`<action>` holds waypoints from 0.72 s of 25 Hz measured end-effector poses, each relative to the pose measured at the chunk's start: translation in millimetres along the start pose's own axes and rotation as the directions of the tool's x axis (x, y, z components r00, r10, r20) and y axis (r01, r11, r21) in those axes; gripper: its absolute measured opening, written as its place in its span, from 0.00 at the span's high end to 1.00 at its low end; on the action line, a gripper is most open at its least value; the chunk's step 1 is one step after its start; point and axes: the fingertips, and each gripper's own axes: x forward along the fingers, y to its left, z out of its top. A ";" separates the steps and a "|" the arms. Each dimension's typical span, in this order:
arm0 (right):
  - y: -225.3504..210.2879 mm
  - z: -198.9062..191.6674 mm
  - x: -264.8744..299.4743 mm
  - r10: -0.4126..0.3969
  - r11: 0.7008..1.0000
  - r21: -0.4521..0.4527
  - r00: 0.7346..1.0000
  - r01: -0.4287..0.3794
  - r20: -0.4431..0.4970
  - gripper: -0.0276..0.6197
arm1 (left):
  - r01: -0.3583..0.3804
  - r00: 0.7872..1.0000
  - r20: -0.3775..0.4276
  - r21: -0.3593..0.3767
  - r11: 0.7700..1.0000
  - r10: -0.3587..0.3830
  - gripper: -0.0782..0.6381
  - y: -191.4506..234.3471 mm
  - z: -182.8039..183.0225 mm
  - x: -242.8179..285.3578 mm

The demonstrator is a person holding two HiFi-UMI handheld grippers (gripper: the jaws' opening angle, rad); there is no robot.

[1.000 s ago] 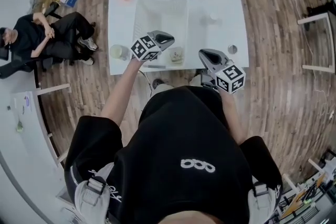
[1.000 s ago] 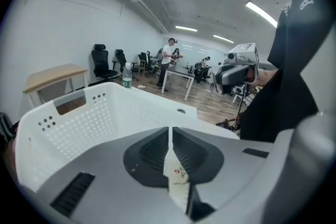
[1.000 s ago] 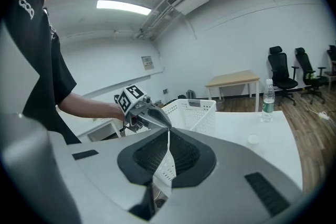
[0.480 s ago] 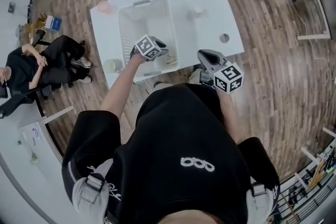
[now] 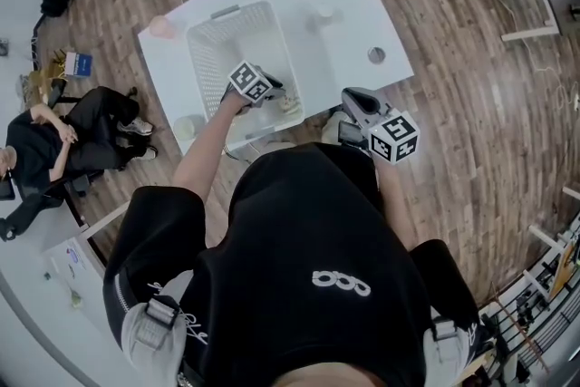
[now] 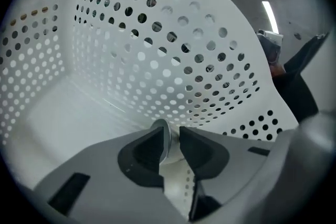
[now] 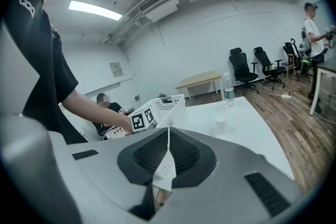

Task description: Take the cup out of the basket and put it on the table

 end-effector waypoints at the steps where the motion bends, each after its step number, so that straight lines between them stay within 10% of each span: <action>1: -0.5 -0.7 -0.5 -0.006 1.000 0.003 1.000 0.006 0.001 0.91 | 0.018 1.000 -0.002 -0.007 1.000 -0.018 0.76 -1.1 -0.2 0.8; 18: -8.8 0.7 -9.4 -0.011 1.000 0.012 1.000 0.011 0.003 0.91 | 0.161 0.986 0.056 -0.096 0.982 -0.156 0.86 -25.4 8.3 -7.1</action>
